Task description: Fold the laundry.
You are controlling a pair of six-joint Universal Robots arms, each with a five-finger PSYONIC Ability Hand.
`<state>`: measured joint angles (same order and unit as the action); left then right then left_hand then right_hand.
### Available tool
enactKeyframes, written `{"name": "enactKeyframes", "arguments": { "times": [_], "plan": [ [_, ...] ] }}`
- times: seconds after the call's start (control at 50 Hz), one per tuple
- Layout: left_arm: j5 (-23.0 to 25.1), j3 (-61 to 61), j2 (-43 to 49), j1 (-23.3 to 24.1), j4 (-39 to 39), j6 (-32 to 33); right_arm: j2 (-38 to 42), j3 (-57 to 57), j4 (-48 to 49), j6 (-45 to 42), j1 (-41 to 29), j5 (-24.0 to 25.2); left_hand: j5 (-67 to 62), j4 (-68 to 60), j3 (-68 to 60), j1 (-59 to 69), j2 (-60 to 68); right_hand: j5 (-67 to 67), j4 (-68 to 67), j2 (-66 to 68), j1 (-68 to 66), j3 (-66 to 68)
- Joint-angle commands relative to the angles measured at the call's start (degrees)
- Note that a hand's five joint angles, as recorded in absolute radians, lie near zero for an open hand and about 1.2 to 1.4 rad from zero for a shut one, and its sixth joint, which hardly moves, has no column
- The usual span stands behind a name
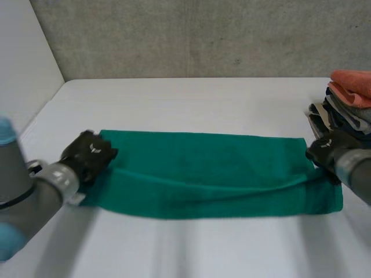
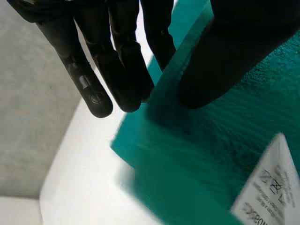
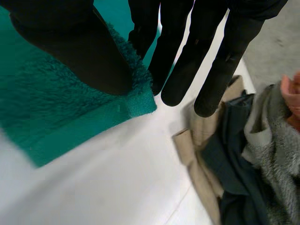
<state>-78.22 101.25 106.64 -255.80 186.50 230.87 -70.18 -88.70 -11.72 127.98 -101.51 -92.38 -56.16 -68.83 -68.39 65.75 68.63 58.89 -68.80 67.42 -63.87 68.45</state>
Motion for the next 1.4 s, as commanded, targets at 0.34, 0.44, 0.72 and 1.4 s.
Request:
{"name": "enactKeyframes", "arguments": {
  "times": [0.34, 0.44, 0.72, 1.4],
  "plan": [
    [-4.4, -35.2, 32.8, 7.8, 22.8, -1.2, 26.1, 22.2, 26.5, 0.9, -3.7, -7.8, 56.2, 58.8, 58.4, -55.8, -58.6, -58.9, 58.8, -57.4, 53.9, -58.5],
    [-6.6, -32.1, 31.0, 10.1, 25.0, -1.6, 23.1, 19.0, 26.2, 4.5, -4.8, -8.8, 56.2, 58.8, 58.4, -55.8, -58.6, -58.9, 58.8, -57.4, 53.9, -58.5],
    [-9.2, -10.3, 10.2, 9.7, 23.9, -13.8, 6.5, 0.4, 10.9, 16.7, 1.6, 5.2, 56.2, 58.8, 58.4, -55.8, -58.6, -57.8, 57.7, -56.3, 52.8, -57.4],
    [4.9, -0.7, -3.2, 4.1, 19.6, -40.5, -3.4, -11.0, 28.1, -15.6, 17.1, 1.7, 56.1, 58.8, 58.3, -55.7, -58.6, 11.1, -11.2, 12.6, -16.1, 11.5]
  ]
}}
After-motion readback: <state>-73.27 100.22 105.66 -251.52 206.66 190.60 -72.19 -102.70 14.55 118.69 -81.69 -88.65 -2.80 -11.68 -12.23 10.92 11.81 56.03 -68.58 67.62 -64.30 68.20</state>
